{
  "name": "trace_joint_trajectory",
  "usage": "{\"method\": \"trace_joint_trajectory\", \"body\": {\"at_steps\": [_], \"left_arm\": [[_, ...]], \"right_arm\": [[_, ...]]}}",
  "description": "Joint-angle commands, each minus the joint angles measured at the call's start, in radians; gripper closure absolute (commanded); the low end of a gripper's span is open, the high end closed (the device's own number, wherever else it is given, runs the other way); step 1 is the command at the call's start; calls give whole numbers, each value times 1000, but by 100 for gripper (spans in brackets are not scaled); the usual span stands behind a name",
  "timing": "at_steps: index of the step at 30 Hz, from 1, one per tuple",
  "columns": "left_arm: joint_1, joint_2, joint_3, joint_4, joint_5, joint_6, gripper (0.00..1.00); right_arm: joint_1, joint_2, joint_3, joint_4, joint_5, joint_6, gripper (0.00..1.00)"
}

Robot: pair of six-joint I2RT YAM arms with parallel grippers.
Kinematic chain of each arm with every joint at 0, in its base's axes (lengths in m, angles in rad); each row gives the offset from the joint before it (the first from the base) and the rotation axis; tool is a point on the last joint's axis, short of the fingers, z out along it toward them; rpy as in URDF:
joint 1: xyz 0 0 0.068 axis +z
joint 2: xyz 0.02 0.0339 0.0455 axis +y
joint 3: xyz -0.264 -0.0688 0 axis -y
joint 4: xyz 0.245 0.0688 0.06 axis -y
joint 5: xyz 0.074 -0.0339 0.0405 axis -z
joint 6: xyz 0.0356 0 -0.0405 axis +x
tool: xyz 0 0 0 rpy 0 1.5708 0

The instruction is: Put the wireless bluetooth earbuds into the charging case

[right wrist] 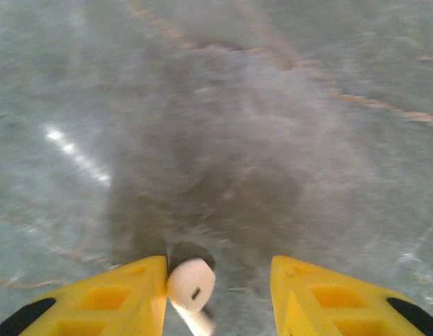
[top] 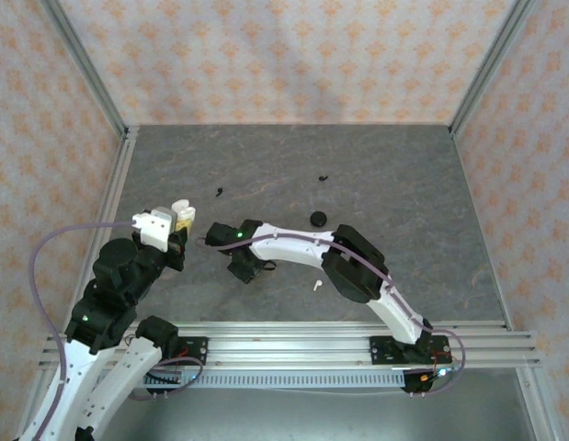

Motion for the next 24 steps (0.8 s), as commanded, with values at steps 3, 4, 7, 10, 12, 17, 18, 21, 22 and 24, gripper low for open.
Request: {"method": "trace_joint_trajectory", "body": {"at_steps": [3,4,7,10,12,17,18,21,22,24], "left_arm": [[-2,14,-5,42,2,11,100],[-3,16,-5,45,3,10,100],[-2,23,-6,45,8,7,100],[-3,31,-1,42,10,2,100],[-3,36,1,42,6,-1,100],[-2,47,-1,41,7,-10,100],[-2,46,-1,39,11,-10,100],[-2,40,-1,25,18,-6,100],[-3,37,-1,20,21,-4,100],[-3,29,-3,9,25,1,100]], "right_arm": [[-69,-10,-4,-30,12,84,58],[-77,-14,-8,-30,11,94,58],[-99,-34,-12,-43,-4,136,58],[-105,-62,4,-60,-30,204,58],[-105,-79,22,-73,-56,287,58],[-106,-137,-45,-10,-154,587,58],[-105,-152,-77,25,-176,643,58],[-105,-189,-162,131,-213,753,59],[-104,-193,-178,149,-212,772,59],[-104,-190,-189,151,-202,794,59]]}}
